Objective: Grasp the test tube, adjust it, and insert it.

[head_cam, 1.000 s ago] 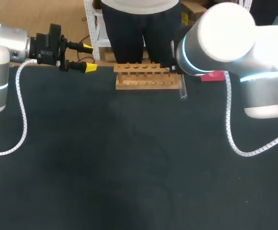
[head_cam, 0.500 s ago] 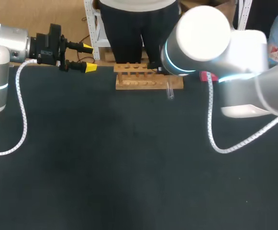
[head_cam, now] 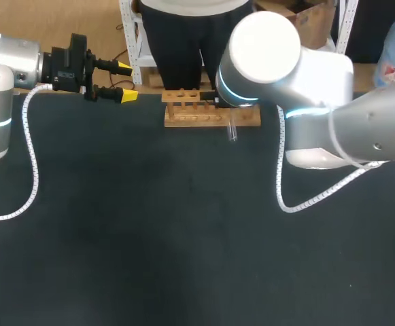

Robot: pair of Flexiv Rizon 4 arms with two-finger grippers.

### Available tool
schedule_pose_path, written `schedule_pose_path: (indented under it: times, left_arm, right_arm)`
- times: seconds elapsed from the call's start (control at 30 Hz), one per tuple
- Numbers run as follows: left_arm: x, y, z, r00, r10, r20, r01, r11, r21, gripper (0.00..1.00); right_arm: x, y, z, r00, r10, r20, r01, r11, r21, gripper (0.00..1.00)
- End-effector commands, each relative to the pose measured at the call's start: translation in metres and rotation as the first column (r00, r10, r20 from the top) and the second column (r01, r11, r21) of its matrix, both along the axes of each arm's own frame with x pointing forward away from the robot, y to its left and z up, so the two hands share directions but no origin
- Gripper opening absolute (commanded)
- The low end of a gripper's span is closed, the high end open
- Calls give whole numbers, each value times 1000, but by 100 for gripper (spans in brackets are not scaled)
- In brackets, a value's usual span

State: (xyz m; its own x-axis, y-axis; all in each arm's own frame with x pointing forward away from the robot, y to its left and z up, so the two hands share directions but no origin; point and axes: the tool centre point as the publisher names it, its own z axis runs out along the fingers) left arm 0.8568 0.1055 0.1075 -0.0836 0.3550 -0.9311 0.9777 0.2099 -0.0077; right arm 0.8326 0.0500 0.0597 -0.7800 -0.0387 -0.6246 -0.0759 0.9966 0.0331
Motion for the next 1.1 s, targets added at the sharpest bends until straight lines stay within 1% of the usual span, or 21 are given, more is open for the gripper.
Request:
schedule_pose_path:
  times: [0.03,0.6,1.1]
  left_arm:
    - [0,0,-1,1000,-1,1,1,1000,0,100]
    - [0,0,-1,1000,-1,1,1,1000,0,100]
    - [0,0,-1,1000,-1,1,1,1000,0,100]
  right_arm:
    - [2,1,-3,1000,0,-12,0,1000,-4,0]
    - [1,5,-17,998,8,-56,-10,1000,-27,0]
    - [2,6,-29,996,9,-92,-12,999,-30,0]
